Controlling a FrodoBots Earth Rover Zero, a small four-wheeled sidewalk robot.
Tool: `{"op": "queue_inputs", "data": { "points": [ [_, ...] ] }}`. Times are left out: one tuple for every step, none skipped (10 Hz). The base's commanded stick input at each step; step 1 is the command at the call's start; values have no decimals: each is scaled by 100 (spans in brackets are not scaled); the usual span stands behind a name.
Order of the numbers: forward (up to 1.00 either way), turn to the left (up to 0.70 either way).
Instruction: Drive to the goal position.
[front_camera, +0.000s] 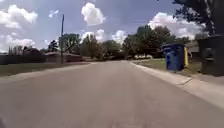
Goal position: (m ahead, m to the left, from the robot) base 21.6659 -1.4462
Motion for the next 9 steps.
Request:
{"op": "queue_inputs", "data": {
  "points": [
    [85, 0],
    [85, 0],
    [85, 0],
    [85, 0],
    [85, 0],
    [85, 0],
    [85, 0],
    [85, 0],
    [85, 0]
  ]
}}
